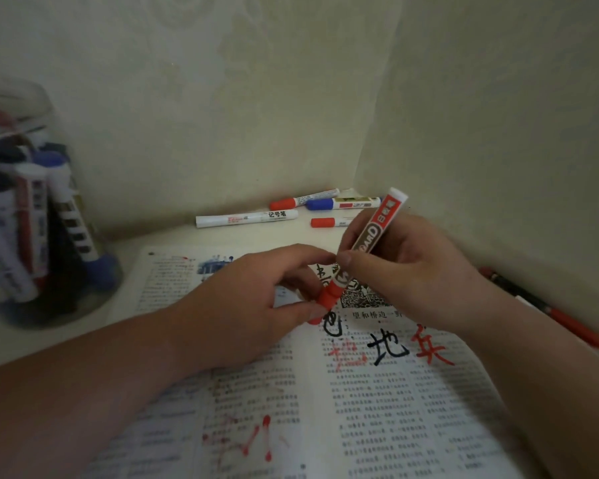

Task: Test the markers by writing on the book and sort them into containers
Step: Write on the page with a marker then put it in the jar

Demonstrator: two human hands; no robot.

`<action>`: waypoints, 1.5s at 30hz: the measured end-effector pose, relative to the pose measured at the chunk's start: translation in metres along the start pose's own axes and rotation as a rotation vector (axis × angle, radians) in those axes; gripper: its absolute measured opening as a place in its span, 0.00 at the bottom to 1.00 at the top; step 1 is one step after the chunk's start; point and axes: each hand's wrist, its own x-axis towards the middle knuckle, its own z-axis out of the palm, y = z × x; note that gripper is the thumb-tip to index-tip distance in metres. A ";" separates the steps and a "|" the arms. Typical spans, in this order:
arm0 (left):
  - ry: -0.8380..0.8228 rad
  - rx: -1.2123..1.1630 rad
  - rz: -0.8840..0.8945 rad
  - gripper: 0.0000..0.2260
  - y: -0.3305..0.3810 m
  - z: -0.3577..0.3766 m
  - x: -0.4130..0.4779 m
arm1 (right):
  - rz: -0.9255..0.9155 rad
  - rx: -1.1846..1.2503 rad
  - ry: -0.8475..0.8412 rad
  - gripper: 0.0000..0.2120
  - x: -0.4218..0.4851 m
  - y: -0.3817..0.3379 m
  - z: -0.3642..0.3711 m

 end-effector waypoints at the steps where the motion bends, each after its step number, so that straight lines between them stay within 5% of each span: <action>1: 0.002 0.001 -0.006 0.22 0.000 0.000 0.000 | 0.000 0.015 0.009 0.15 -0.001 0.000 0.002; 5: 0.021 -0.009 -0.023 0.22 -0.002 0.001 0.000 | -0.084 0.117 0.081 0.17 -0.004 -0.002 0.005; 11: 0.034 -0.034 -0.019 0.21 -0.001 0.000 0.000 | -0.180 -0.070 0.171 0.42 -0.006 -0.004 0.013; 18: 0.029 0.000 -0.030 0.19 -0.001 -0.001 0.000 | -0.206 0.010 0.198 0.33 -0.006 -0.006 0.013; 26: -0.063 0.077 0.005 0.05 -0.005 0.001 0.002 | -0.252 0.128 0.157 0.25 -0.007 -0.008 0.015; 28: -0.052 0.071 0.042 0.08 -0.009 0.003 0.001 | -0.241 0.208 0.197 0.24 -0.008 -0.008 0.013; 34: 0.293 -0.475 -0.007 0.07 -0.015 -0.001 0.004 | -0.009 0.358 0.221 0.11 -0.006 -0.011 -0.006; 38: 0.396 -0.663 -0.040 0.15 -0.016 -0.006 0.007 | 0.071 0.149 0.084 0.13 -0.009 -0.001 -0.003; 45: 0.300 -0.818 -0.160 0.27 -0.009 -0.004 0.004 | -0.408 -0.472 0.063 0.05 -0.018 -0.006 0.002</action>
